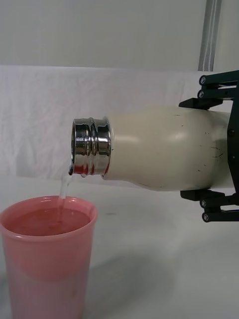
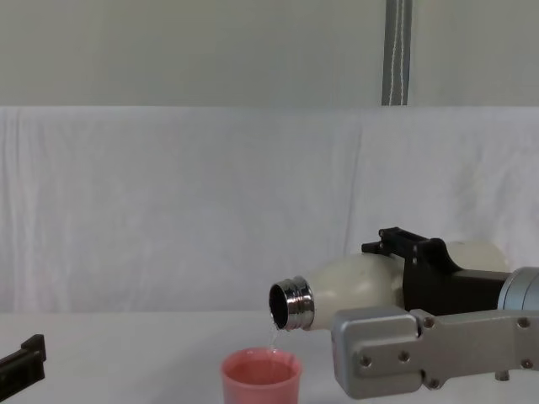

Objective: Grasp the thermos with one hand and pour water into the cup lid.

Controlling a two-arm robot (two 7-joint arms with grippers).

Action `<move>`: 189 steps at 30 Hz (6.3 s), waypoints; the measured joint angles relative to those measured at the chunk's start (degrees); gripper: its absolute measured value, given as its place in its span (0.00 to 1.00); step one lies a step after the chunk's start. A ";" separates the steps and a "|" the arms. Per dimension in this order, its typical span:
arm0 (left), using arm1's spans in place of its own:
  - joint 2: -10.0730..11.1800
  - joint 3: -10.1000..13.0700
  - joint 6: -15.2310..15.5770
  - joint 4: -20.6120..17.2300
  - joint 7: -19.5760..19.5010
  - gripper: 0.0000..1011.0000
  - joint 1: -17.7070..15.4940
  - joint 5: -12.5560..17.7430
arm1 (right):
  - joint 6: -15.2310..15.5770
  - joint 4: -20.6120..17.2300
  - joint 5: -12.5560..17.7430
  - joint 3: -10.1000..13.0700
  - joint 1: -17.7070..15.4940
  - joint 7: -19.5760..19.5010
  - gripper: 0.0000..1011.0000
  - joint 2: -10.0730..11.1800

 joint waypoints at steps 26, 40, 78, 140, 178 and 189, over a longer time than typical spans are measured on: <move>0.00 0.00 0.00 0.00 0.00 0.99 0.00 0.00 | -4.47 1.58 7.64 3.03 -2.09 -3.84 0.94 -2.10; 0.00 0.00 0.00 0.00 0.00 0.99 0.00 0.00 | -10.21 2.95 16.72 7.69 -4.62 -7.11 0.94 -4.12; 0.00 0.00 0.00 0.00 0.00 0.99 0.00 0.00 | -16.61 4.20 33.37 18.70 -11.73 -8.56 0.94 -10.80; 0.00 0.00 0.00 0.00 0.00 0.99 0.00 0.00 | -20.74 5.47 46.62 26.49 -15.89 -5.57 0.94 -17.24; 0.00 0.00 0.00 0.00 0.00 0.99 0.00 0.00 | -21.16 9.06 55.56 30.93 -17.51 -3.45 0.94 -21.76; 0.00 0.00 0.00 0.00 0.00 0.99 0.00 0.00 | -19.46 8.85 56.33 31.43 -17.51 -3.52 0.94 -22.32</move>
